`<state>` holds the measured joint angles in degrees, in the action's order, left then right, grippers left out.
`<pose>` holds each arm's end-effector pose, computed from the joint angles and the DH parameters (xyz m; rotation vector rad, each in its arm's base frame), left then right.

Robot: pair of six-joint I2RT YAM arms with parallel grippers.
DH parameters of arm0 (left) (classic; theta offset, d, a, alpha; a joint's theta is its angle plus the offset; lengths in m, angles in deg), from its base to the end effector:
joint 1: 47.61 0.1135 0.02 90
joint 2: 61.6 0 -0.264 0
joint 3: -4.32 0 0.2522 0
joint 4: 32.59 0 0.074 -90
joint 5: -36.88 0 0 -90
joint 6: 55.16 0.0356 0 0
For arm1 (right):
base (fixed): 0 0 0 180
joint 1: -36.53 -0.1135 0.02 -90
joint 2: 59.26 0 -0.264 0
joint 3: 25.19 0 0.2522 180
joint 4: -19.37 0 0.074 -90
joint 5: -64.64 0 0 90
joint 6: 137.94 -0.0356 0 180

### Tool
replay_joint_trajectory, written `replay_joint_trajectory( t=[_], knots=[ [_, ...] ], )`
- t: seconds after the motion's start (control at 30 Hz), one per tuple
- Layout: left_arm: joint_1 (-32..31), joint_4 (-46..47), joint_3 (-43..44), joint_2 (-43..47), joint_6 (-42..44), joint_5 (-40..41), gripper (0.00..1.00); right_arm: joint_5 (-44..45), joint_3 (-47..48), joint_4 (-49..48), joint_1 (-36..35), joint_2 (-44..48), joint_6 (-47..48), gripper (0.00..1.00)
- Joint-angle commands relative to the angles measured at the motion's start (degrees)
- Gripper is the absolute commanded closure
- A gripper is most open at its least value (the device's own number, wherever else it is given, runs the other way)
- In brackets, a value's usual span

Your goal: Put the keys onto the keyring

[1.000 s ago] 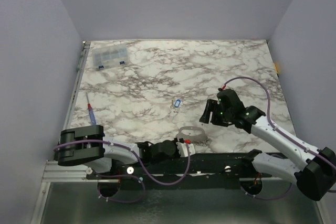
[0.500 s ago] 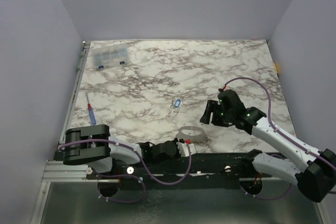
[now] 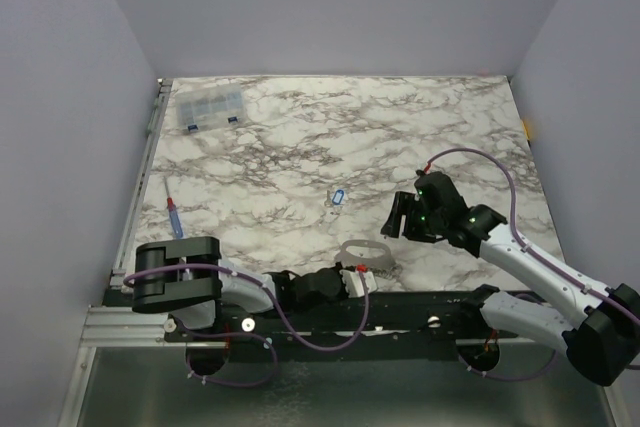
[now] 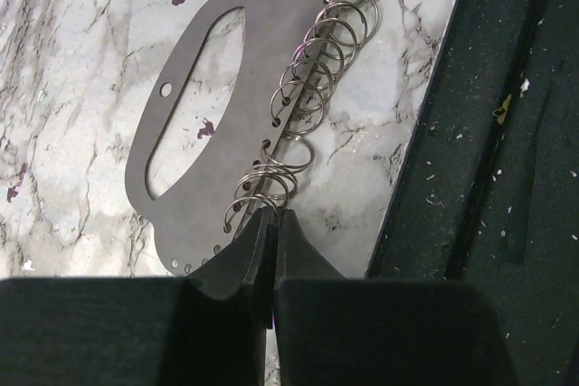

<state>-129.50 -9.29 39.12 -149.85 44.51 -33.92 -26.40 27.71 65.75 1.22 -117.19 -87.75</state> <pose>0.0476 -0.2510 0.1207 1.3511 1.5977 -0.4219 0.1624 0.1158 0.2294 0.0924 2.5591 0.5649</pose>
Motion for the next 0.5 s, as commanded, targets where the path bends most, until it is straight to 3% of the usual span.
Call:
replay_joint_trajectory(
  t=[0.0, 0.23, 0.47],
  knots=[
    [-0.18, -1.90, 0.48, -1.54, -0.16, 0.38, 1.00, -0.46, -0.63, -1.02, -0.20, 0.86, 0.81, 0.31],
    [0.15, -3.33, -0.68, 6.57, -1.54, -1.22, 1.00, -0.41, -0.33, -1.95, -0.20, 1.32, 1.91, 0.31],
    [4.84, -6.49, -3.10, 19.71, -6.49, -10.15, 1.00, -0.54, -0.24, -6.17, -0.20, 5.50, 5.99, 0.31]
  ],
)
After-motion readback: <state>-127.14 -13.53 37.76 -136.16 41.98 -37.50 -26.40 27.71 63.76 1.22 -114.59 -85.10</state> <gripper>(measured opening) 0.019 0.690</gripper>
